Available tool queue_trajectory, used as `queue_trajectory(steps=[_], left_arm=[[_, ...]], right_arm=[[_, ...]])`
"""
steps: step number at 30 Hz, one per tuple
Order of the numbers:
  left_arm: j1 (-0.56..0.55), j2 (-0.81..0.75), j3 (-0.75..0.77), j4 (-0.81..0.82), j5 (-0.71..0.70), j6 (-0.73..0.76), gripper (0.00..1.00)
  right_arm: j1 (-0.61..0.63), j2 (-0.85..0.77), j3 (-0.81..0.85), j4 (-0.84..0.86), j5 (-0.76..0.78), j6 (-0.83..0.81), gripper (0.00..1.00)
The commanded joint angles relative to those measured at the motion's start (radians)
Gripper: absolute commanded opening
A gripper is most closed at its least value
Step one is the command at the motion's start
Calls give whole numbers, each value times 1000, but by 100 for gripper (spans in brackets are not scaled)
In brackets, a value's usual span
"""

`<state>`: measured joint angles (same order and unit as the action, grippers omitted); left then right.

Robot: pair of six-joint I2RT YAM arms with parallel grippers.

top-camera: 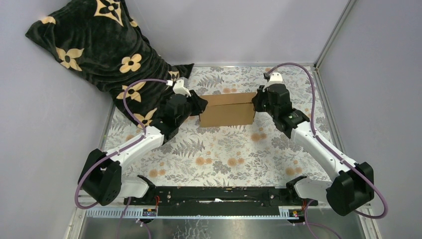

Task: Fold the paper box

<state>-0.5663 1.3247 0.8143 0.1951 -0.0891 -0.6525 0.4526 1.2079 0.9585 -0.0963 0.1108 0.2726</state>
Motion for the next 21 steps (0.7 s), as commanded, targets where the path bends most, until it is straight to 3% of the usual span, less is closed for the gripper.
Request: queue_trajectory(steps=[1,7,16,21], left_arm=[[6,92,-58,-308,23,61,35],[5,103,-43,-313,24,67,35],[5,108,-43,-306,40,62,34],[6,99,-49,-300,44,56,34]], right_arm=[[-35,23,64,84,-9,-21,0],[-84,77,62,69,-44,5,0],[-88,75,-198,138,-62,118,0],[-88,55,-220,106,-53,123,0]])
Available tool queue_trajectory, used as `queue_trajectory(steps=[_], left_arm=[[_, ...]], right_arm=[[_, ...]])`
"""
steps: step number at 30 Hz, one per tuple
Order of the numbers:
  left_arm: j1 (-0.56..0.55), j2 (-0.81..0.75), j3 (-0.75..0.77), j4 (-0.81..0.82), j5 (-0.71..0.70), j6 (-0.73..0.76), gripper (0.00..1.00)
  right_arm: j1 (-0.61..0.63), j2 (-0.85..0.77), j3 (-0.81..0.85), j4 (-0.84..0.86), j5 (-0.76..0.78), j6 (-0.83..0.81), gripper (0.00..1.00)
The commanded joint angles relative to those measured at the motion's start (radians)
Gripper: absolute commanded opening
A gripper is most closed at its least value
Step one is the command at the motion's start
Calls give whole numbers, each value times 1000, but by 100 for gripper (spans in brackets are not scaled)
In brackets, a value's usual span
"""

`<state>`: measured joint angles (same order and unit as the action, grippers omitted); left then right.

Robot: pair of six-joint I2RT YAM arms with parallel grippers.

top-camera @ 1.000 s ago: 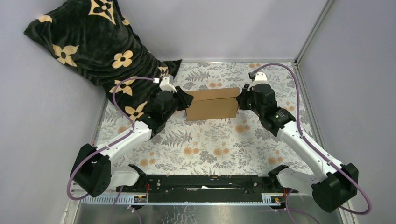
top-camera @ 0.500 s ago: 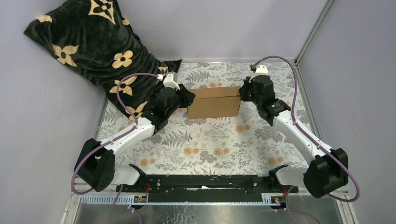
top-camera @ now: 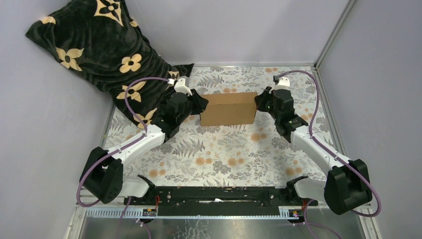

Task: Fold the paper box

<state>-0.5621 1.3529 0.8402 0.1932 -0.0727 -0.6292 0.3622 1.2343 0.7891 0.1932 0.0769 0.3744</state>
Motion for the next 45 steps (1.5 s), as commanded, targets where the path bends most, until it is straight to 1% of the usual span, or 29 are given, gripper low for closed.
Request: queue_trajectory(steps=[1,3,9,12,17,21,27,29,34,37,41,45], left_arm=[[1,72,-75,-295,29,32,34],[1,74,-74,-290,31,28,34],[1,66,-37,-272,56,53,36],[1,62,10,-301,62,75,37],[1,70,71,-337,53,94,38],[1,73,76,-340,47,94,38],[1,84,77,-336,47,88,38],[1,87,81,-339,46,89,39],[1,92,82,-342,40,92,39],[1,94,76,-335,42,88,39],[1,103,75,-324,51,83,39],[1,107,84,-324,45,88,39]], right_arm=[[3,30,-47,-188,-14,21,0],[3,29,-51,-219,-25,22,0],[3,-4,-33,-203,-73,12,0],[3,-25,56,-229,-74,-13,2],[3,12,236,-287,-164,-41,4],[3,48,314,-285,-264,-27,3],[17,100,302,-206,-406,35,2],[38,120,284,-160,-429,44,1],[74,197,257,-152,-423,51,0],[73,223,205,-141,-417,62,0],[73,195,144,-132,-382,62,0],[63,143,182,-185,-304,46,0]])
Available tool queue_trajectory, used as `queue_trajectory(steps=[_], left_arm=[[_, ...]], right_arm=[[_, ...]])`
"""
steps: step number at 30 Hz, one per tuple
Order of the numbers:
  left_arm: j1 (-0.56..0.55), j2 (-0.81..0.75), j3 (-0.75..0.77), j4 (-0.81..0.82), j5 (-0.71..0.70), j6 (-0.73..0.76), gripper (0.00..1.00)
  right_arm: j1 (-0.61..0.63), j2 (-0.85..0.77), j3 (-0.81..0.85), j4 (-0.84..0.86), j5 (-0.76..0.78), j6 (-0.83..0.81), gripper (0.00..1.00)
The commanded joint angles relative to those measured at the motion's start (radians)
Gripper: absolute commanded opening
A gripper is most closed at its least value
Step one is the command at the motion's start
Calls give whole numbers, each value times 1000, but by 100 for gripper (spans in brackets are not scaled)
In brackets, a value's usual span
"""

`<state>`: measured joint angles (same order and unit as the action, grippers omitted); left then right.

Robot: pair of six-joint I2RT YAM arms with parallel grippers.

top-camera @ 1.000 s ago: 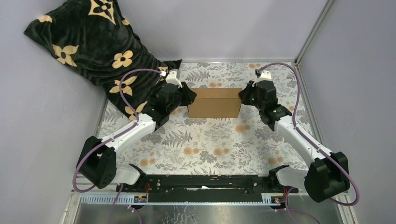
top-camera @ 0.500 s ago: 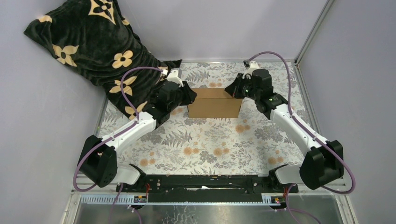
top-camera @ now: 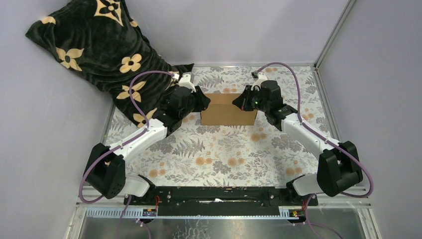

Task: Fold the paper box

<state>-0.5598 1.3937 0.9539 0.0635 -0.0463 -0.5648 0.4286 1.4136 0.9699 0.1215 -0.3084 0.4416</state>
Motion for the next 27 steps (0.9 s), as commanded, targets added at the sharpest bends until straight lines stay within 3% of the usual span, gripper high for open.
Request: queue_trajectory(steps=[1,6,12,19,27], left_arm=[[-2,66,-27,-197,16,26,39],[1,65,-4,-216,5,40,39],[3,61,2,-216,5,40,40],[3,58,-5,-218,3,40,41],[3,47,-94,-163,4,14,41]], right_arm=[[-16,-52,18,-140,98,-21,0],[-113,-126,81,-174,119,-15,0],[-159,-107,137,-227,104,-52,0],[-163,-120,51,-212,95,-42,0],[-165,-138,-127,-258,214,-11,0]])
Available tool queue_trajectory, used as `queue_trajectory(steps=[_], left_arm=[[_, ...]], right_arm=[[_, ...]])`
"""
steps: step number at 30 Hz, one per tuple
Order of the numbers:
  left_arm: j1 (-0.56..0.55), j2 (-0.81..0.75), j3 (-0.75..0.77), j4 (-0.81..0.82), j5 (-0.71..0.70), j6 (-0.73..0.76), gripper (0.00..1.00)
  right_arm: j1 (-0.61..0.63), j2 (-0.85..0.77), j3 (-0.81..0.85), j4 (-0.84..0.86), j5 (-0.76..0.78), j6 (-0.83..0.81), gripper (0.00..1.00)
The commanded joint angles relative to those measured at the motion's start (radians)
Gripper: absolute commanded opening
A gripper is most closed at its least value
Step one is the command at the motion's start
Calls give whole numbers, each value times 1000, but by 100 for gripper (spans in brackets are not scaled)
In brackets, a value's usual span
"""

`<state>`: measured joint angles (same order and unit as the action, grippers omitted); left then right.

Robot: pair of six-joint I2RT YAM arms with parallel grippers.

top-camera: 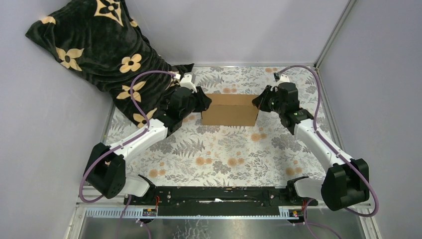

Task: Fold the paper box

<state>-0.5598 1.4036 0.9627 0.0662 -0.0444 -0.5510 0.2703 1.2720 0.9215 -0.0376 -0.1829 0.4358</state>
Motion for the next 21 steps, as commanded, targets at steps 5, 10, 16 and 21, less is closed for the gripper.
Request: queue_trajectory(steps=[5,10,16,21], left_arm=[[3,13,-163,-135,6,-24,41],[-4,-73,-264,-117,-8,-64,41],[-34,-223,-381,-147,-21,-119,42],[-63,-342,-437,-263,-42,-172,43]], right_arm=[[-6,-51,-113,-105,71,-2,0],[-6,-108,-155,-142,42,-5,0],[-6,-238,-281,-160,-13,38,0],[-6,-365,-385,-212,-77,78,0]])
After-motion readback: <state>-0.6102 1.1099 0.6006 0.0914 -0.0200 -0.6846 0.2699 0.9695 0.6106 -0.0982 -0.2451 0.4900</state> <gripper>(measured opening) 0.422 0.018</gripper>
